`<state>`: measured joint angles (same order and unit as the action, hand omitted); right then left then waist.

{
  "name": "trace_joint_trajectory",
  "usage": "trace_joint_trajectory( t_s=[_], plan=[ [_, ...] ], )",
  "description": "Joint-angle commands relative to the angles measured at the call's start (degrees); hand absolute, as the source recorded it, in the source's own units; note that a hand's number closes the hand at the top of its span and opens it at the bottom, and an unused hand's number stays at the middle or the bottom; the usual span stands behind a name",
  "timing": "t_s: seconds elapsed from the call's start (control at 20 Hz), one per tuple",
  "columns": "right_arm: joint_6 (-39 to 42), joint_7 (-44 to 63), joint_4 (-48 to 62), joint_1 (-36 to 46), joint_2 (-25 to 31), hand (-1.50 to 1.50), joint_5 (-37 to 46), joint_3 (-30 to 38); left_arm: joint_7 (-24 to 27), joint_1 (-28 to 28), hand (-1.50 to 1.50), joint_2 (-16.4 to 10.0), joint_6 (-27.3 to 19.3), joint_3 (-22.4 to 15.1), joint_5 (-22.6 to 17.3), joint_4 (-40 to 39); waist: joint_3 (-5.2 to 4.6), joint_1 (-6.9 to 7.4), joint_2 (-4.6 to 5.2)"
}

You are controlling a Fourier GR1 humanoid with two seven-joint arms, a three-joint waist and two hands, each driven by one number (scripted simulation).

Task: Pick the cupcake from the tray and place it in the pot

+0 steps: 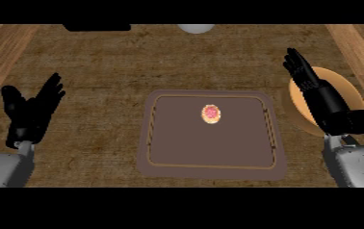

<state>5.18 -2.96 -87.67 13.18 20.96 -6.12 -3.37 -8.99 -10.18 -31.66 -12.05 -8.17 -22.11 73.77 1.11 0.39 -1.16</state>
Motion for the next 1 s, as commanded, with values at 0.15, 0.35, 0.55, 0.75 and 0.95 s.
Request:
trace_joint_trajectory(
  t_s=[0.15, 0.35, 0.55, 0.75, 0.95],
  plan=[
    [5.01, 4.71, 4.17, 6.97, -12.55, -1.5, -6.35, -9.51, -1.15, -5.35, 0.0, 5.37, -3.13, -3.12, 1.32, 9.24, -0.99, 2.27, 1.24],
    [1.45, 2.96, 2.46, 13.65, 1.95, 1.5, 17.55, -14.18, -0.55, -5.29, 0.0, 8.47, -1.27, -4.44, -0.93, 9.76, -1.73, 1.97, 0.25],
    [-11.93, -15.27, 2.05, 2.91, -9.83, -1.5, 19.08, -14.0, -1.94, -2.35, 0.0, 11.05, -6.5, -6.81, 2.0, 16.1, -1.0, 0.11, 0.9],
    [-5.3, -16.65, -5.32, -1.94, -2.49, -1.5, 18.13, -12.6, -2.51, 2.19, 0.0, 10.9, -5.87, -6.06, 2.62, 20.41, -1.1, -0.48, 0.98],
    [-1.39, 1.08, -14.39, 2.27, 6.35, -1.5, 24.1, -12.61, -5.57, -0.34, 0.0, 10.78, -7.79, -5.68, 2.71, 20.42, -1.2, -1.42, 0.6]
  ],
)
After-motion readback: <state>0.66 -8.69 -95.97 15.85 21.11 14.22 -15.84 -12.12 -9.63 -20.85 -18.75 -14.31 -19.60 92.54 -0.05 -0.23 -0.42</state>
